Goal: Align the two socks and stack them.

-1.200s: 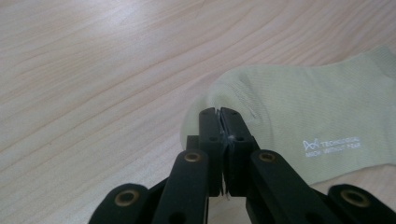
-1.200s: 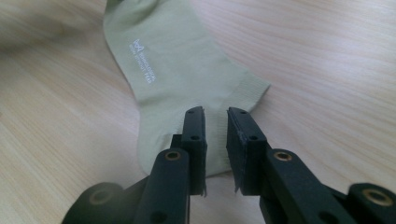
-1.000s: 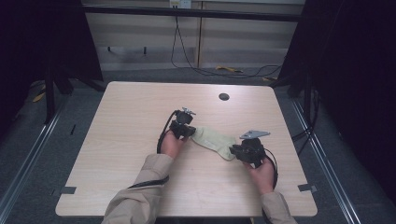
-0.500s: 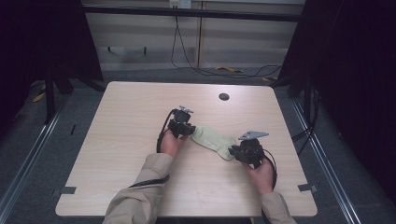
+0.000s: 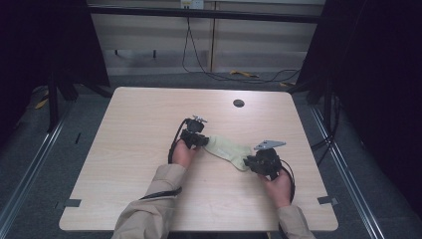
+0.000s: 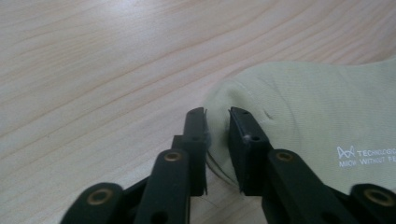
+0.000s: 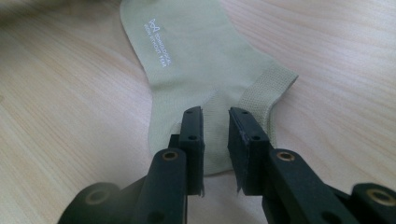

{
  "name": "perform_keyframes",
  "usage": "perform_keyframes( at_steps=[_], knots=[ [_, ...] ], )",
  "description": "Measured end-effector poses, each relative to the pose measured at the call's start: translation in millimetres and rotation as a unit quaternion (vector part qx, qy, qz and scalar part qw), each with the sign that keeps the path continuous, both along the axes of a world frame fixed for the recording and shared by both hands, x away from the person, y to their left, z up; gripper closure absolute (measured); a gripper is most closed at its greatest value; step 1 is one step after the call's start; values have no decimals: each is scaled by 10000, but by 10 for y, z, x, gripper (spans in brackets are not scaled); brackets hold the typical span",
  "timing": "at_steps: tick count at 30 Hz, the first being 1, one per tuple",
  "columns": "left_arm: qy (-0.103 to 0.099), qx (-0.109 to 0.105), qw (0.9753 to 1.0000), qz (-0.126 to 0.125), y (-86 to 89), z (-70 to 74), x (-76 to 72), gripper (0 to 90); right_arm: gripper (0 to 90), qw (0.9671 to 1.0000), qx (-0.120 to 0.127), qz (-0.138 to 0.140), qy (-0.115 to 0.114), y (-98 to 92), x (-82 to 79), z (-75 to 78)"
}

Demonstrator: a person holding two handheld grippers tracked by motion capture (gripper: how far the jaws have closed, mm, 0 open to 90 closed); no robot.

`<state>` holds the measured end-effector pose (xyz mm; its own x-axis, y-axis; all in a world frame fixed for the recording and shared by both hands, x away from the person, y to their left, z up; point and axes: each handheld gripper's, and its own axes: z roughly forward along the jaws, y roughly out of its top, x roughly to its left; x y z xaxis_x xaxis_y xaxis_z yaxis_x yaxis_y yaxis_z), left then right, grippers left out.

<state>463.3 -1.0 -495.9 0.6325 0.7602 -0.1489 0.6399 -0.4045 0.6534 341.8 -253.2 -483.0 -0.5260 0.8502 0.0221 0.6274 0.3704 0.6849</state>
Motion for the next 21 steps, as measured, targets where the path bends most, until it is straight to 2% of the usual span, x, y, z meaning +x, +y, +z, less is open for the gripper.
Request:
perform_keyframes(
  at_steps=[1, 3, 8, 11, 15, 21],
  knots=[
    [18, 16, 10000, -14, -12, 5, -5, 831, 752, 10000, 0, -3, 5, -2, 1, -2],
    [62, 103, 9999, -24, -27, 23, -3, 850, 753, 10000, -3, -5, 16, -4, 2, -9],
    [118, 99, 9999, 15, 10, 38, -23, 872, 761, 9999, -58, 4, 113, -10, 13, -52],
    [189, -11, 9998, 44, 67, 53, -50, 875, 761, 9999, -81, 15, 118, 0, 12, -56],
    [185, -123, 9997, 70, 143, 135, -95, 876, 763, 9999, -87, 43, 128, 29, -4, -56],
    [190, -201, 9996, 12, 201, 216, -150, 877, 763, 9998, -137, 91, 136, 82, -44, -50]
  ],
)
